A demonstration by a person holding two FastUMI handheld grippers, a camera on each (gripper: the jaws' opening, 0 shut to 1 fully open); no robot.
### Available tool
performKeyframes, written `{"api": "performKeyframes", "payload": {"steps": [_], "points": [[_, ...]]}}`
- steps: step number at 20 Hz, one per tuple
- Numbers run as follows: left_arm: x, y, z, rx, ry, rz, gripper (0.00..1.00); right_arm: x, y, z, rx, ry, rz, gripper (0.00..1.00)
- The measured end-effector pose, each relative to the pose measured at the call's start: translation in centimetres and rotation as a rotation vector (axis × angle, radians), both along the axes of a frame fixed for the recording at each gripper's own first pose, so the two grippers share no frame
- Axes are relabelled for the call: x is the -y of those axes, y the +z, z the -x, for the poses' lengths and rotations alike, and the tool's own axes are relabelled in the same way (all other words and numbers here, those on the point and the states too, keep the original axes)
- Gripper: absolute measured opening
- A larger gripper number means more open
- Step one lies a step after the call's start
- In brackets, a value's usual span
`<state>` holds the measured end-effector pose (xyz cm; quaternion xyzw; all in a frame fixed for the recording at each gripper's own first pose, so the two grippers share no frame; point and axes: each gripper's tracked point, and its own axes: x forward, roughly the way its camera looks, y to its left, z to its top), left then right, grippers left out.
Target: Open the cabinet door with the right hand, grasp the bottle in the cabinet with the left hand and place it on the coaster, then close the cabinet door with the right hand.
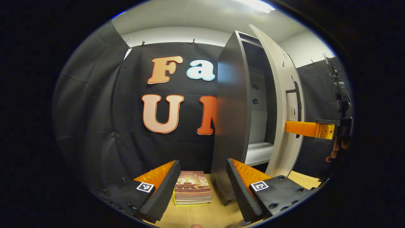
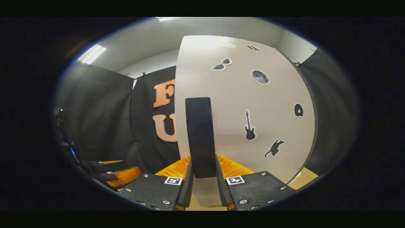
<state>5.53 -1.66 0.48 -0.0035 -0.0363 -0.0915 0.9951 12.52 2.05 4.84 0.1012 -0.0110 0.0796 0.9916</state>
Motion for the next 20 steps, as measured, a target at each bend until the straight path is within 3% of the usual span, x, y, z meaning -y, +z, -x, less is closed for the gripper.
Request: {"api": "performKeyframes", "payload": {"steps": [4, 6, 13, 20], "points": [[0.0, -0.2, -0.5, -0.016, 0.026, -0.002, 0.95, 0.2, 0.0, -1.2, 0.032, -0.005, 0.060, 0.36], [0.0, -0.5, -0.4, -0.022, 0.031, -0.002, 0.95, 0.5, 0.3, -1.9, 0.037, -0.008, 0.047, 0.40], [-0.6, -0.5, -0.6, -0.023, 0.054, -0.005, 0.95, -0.9, -0.1, -2.7, 0.005, 0.012, -0.029, 0.39], [-1.3, -0.4, -0.9, -0.026, 0.057, -0.003, 0.95, -0.5, -0.7, -3.0, -0.011, -0.018, -0.001, 0.43]]}}
